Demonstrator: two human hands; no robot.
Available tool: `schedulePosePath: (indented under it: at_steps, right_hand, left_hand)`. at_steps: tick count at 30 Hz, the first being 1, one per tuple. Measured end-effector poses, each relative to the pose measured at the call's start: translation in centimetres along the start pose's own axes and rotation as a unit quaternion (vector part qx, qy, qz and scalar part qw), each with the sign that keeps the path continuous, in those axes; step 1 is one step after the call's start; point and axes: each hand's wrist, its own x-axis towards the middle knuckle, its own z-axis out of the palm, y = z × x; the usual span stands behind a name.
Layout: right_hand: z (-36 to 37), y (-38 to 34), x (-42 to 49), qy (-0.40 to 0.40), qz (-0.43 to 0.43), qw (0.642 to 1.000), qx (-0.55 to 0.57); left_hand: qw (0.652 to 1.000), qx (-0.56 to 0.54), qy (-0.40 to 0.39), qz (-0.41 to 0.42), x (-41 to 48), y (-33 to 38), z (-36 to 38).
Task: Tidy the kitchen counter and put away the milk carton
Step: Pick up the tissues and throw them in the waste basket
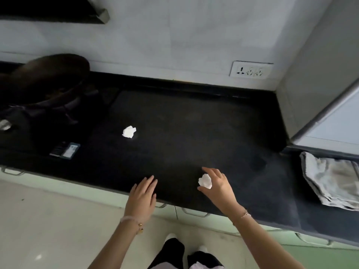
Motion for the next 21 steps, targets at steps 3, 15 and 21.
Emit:
schedulePosePath:
  at_steps: [3,15,21]
  right_hand:
    - [0.5,0.5,0.6,-0.007,-0.006,1.000,-0.012]
    - [0.0,-2.0,4.8,0.035,0.072,0.984,0.157]
    - [-0.1,-4.9,7.9,0.027,0.072,0.981,0.176]
  left_hand:
    - [0.999,0.032,0.013,0.007,-0.1,-0.2,0.2]
    - [0.999,-0.033,0.023,0.015,1.2,-1.1,-1.4]
    - [0.977,-0.127,0.145,-0.093,9.4,-5.5,-7.0]
